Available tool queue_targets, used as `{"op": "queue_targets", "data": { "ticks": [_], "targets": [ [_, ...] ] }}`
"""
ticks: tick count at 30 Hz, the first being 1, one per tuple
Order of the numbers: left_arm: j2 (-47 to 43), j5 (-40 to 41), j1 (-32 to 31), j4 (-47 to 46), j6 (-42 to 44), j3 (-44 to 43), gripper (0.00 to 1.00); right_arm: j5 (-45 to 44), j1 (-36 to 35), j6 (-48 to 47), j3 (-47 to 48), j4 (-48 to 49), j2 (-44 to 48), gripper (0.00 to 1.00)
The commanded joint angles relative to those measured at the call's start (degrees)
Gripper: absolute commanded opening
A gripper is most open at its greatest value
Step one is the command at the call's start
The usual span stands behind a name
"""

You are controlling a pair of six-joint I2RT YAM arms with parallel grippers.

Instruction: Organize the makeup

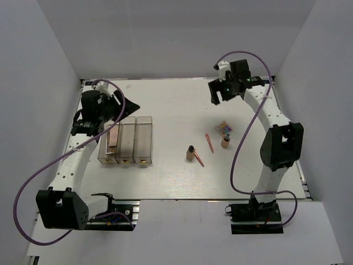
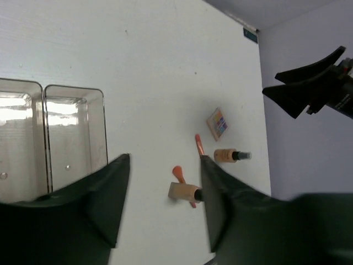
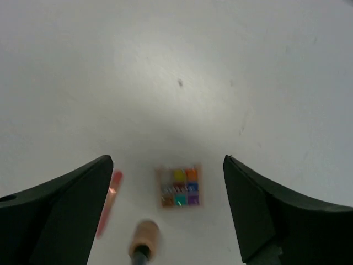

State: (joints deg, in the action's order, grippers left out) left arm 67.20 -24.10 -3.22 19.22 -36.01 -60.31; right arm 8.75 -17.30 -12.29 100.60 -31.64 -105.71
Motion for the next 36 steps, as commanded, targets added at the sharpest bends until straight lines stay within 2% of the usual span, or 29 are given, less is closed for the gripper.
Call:
{"op": "queue_targets", "data": {
  "ticks": [1,4,7,10,16,21,36],
  "targets": [
    [-0.1,-1.7,-0.8,3.1,-0.3,-0.2,0.68,0.4,6.3,-5.4,-2.2,-15.0,-1.4,0.89],
    [0.6,-0.9,-2.0,5.8,0.2,-1.0,0.74,3.4,10.2,-7.9,-4.6,-17.3,-1.9,0.89],
    [0.3,-0.2,-2.5,8.0,0.2,-1.8,0.74,3.0,11.5,-12.4,-11.3,-12.4,-1.2,0.89],
    [-1.1,1.2,-3.6,9.4,-0.2,-1.4,0.75,3.5,11.4,-17.1,-14.0,-10.8,-3.5,0.89],
    [-4.0,3.4,-4.9,12.0,-0.9,-0.3,0.77,7.6,10.6,-16.9,-12.5,-12.0,-8.4,0.89],
    [-5.3,3.3,-5.4,11.7,-0.8,1.3,0.79,7.9,10.2,-15.5,-10.3,-11.2,-11.1,0.89],
    [-3.7,2.4,-5.4,12.9,3.4,0.9,0.82,5.8,5.3,-19.6,-5.8,-14.3,-16.4,0.89]
  ]
}}
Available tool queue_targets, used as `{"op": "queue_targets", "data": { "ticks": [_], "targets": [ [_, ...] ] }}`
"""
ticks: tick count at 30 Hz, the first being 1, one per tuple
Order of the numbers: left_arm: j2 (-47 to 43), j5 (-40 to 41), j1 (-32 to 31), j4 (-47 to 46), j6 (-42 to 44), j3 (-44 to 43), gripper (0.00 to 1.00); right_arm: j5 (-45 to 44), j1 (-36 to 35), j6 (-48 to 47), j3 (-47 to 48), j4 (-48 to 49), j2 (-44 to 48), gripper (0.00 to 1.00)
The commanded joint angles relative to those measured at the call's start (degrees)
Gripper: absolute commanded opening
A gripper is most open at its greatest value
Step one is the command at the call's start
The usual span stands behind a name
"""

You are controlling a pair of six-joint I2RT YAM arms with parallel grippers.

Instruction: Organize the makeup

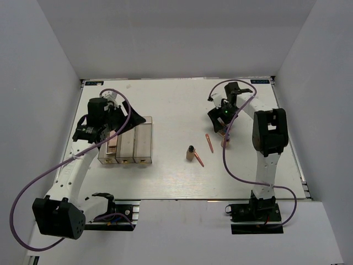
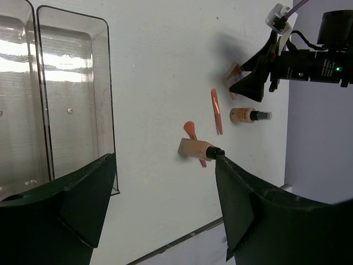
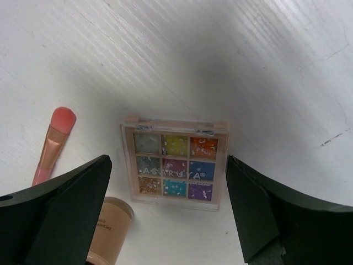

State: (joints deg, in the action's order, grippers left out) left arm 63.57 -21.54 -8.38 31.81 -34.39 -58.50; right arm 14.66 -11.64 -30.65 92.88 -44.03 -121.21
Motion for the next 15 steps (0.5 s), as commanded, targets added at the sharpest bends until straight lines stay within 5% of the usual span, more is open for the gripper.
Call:
{"op": "queue_targets", "data": {
  "ticks": [1,10,15],
  "targets": [
    [0.1,-0.3,-0.2,0.2,1.9,-0.9,0.82,-0.8,-0.7,-1.2,1.6,-1.7,-0.9,0.89],
    [3.8,-0.3,-0.2,0.3,3.7,-3.9,0.83,-13.5,-3.5,-1.8,-4.7,4.7,-0.3,0.89],
    [4.2,-0.4,-0.2,0.0,3.5,-4.3,0.83,-13.7,-4.1,-1.3,-6.6,5.9,-0.3,0.85]
  ]
}}
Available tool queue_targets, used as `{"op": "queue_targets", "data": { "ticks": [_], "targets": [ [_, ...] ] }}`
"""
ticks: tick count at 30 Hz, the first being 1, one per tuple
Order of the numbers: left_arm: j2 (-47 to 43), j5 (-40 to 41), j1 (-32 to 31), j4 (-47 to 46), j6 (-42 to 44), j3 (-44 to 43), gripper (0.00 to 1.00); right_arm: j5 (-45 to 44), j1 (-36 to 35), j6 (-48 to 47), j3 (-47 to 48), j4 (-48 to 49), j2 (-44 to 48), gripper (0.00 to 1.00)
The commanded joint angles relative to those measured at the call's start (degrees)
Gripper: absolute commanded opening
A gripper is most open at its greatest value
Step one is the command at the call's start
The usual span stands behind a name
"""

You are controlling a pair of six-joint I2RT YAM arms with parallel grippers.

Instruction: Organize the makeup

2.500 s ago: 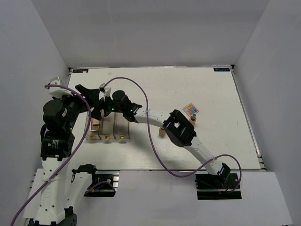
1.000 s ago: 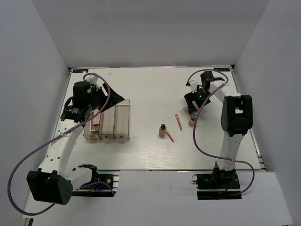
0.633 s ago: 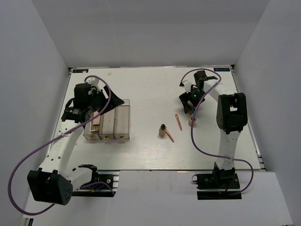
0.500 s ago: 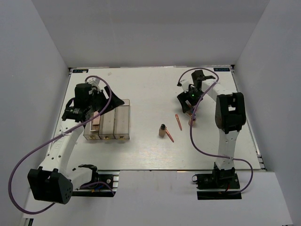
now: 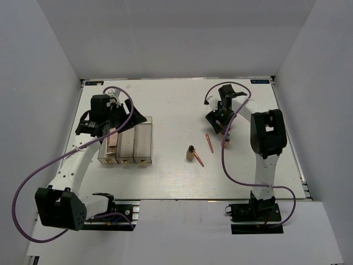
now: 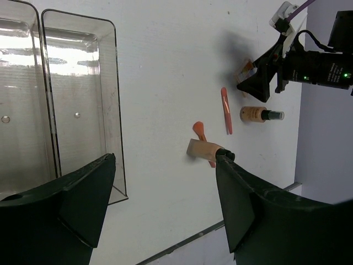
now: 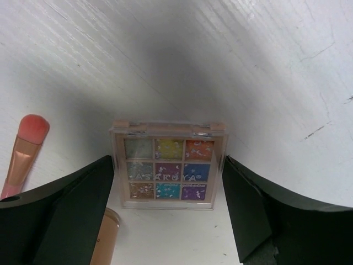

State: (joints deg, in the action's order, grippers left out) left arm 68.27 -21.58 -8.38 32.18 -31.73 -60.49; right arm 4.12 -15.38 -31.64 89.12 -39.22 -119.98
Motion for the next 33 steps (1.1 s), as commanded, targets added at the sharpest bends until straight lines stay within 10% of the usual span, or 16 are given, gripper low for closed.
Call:
{"op": "queue_targets", "data": {
  "ticks": [1,9,20,33],
  "targets": [
    [-0.5,-0.4,-0.2,-0.5,1.0,-2.4,0.83,-2.5,-0.7,-0.4,-2.6,1.0,-1.6,0.82],
    [-2.8,-0.4,-0.2,-1.9,1.0,-3.8,0.81,3.7,-0.6,-2.2,7.1,-5.1,-3.2,0.17],
    [-14.3,-1.6,-0.2,-17.8,1.1,-2.2,0.8,30.3,-7.7,0.3,29.4,-8.9,-0.2,0.06],
    [-23.3,-2.2,-0.2,-23.0,1.4,-1.1,0.79,45.5,-27.6,31.2,31.6,35.9,-6.6,0.0]
  ]
}}
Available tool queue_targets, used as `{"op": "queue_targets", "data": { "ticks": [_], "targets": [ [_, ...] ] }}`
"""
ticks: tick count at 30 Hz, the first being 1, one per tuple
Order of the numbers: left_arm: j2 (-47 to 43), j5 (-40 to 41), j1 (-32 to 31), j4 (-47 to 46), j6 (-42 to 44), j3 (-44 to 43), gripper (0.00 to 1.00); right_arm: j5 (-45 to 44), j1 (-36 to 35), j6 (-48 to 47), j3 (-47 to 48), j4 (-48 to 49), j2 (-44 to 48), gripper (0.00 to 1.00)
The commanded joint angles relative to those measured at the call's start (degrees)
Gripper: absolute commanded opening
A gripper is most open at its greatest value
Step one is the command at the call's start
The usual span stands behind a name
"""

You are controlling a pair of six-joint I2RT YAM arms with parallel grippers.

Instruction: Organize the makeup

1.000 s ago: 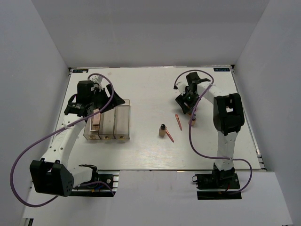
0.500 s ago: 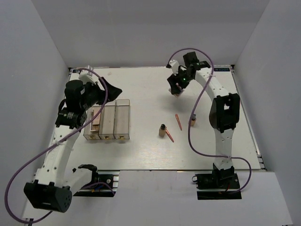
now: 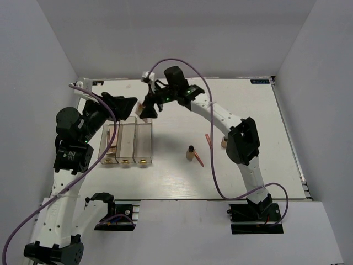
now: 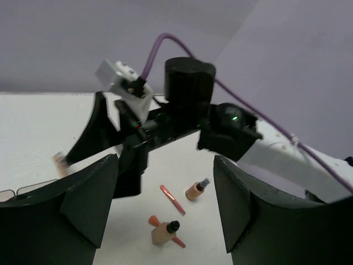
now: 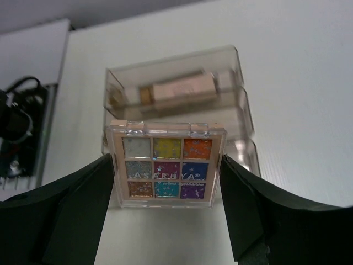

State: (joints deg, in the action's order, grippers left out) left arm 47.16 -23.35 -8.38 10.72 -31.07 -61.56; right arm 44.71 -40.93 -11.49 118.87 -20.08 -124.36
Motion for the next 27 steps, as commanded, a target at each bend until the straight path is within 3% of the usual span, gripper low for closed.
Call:
{"op": "queue_targets", "data": {
  "ticks": [1,8,12,27],
  "targets": [
    [-2.7,-0.4,-0.2,-1.5,0.8,-0.1,0.79,5.2,-2.7,13.0,2.2,22.7,-2.9,0.0],
    [-6.4,0.6,-0.2,-1.3,2.0,-0.2,0.79,5.0,-9.5,21.9,2.7,44.7,-11.8,0.0],
    [-6.8,0.7,-0.2,0.8,2.2,-1.4,0.79,0.7,-13.1,19.9,9.2,44.7,-16.8,0.0],
    [-8.0,0.7,-0.2,3.1,3.9,-1.4,0.79,-15.7,-20.3,5.3,9.7,45.1,-21.7,0.0]
  ]
}}
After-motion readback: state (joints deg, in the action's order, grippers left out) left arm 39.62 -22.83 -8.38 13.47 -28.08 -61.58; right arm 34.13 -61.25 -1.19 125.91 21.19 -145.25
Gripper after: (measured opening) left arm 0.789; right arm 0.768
